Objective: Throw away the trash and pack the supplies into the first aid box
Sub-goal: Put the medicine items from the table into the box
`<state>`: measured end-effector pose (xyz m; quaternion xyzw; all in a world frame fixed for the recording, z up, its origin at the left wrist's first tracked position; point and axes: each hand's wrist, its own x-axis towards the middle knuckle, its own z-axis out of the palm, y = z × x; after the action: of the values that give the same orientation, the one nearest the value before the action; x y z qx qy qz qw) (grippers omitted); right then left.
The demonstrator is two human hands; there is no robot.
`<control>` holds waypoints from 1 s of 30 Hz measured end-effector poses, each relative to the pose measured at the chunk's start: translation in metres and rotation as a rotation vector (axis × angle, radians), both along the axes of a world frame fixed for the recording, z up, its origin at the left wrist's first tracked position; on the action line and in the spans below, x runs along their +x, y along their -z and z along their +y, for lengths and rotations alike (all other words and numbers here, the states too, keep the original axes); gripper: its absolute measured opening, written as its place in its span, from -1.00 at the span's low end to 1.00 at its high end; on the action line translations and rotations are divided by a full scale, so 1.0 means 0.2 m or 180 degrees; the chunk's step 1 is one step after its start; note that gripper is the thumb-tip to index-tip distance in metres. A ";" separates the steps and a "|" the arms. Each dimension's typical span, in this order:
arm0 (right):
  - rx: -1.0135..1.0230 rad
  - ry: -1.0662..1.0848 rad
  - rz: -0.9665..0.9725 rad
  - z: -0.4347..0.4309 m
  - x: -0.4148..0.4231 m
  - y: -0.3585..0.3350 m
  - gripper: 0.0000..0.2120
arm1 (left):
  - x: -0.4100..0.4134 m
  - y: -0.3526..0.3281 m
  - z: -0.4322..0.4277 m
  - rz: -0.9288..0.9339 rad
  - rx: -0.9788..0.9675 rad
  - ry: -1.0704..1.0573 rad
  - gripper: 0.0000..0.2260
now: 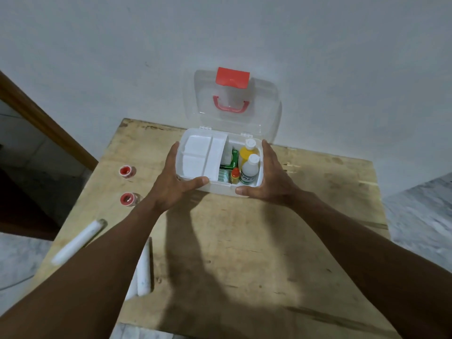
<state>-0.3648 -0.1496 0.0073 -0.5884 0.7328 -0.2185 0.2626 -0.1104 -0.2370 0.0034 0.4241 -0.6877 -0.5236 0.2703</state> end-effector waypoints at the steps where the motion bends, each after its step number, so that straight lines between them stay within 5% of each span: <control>1: -0.0028 -0.0009 -0.0012 0.00 0.01 -0.02 0.37 | 0.00 0.00 0.00 0.0013 0.0008 0.0002 -0.21; 7: -0.0248 -0.0129 0.0058 0.01 0.04 -0.07 0.15 | 0.02 0.02 -0.01 0.0070 0.0095 -0.0048 -0.13; 12: 0.0004 0.0001 0.0168 -0.03 0.01 0.00 0.31 | 0.02 0.03 0.00 0.0063 0.0166 -0.0103 -0.11; 18: 0.0012 0.0155 0.0137 -0.04 -0.01 0.05 0.27 | 0.00 -0.02 0.02 -0.0196 0.0193 -0.0190 -0.10; 22: 0.0128 0.0131 -0.0019 -0.04 -0.05 0.11 0.33 | -0.02 -0.05 0.10 -0.0529 0.0266 -0.0601 0.02; 30: -0.0102 -0.0120 0.0031 -0.01 -0.04 0.09 0.31 | 0.00 -0.06 0.53 -0.0866 -0.0204 -0.1683 -0.08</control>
<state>-0.3732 -0.1515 -0.0100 -0.6074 0.7192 -0.2224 0.2537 -0.1108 -0.1313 0.0159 0.6460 -0.5995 -0.3514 0.3159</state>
